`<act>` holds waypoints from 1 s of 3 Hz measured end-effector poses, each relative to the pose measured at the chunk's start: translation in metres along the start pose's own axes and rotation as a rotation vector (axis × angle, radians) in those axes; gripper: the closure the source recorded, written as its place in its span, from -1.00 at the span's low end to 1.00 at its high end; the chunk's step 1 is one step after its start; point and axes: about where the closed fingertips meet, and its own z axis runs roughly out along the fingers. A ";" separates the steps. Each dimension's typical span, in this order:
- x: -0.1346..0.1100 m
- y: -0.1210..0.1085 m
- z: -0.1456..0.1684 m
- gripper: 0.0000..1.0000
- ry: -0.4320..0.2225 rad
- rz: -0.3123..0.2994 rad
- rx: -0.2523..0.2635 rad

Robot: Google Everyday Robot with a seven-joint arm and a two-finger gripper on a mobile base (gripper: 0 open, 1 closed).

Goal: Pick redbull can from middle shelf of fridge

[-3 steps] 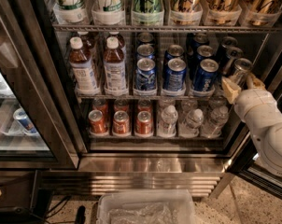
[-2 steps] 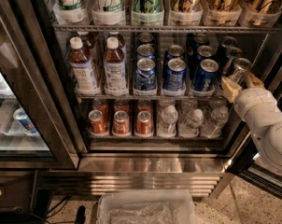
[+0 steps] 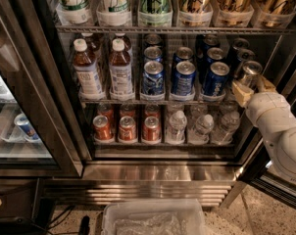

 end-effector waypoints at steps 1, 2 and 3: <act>0.000 0.000 0.000 1.00 0.000 0.000 0.000; -0.018 0.002 -0.010 1.00 -0.016 0.007 -0.021; -0.057 -0.003 -0.024 1.00 -0.076 -0.006 -0.018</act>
Offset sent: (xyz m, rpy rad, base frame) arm -0.0252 0.0118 0.0386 0.0159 -0.0220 0.0525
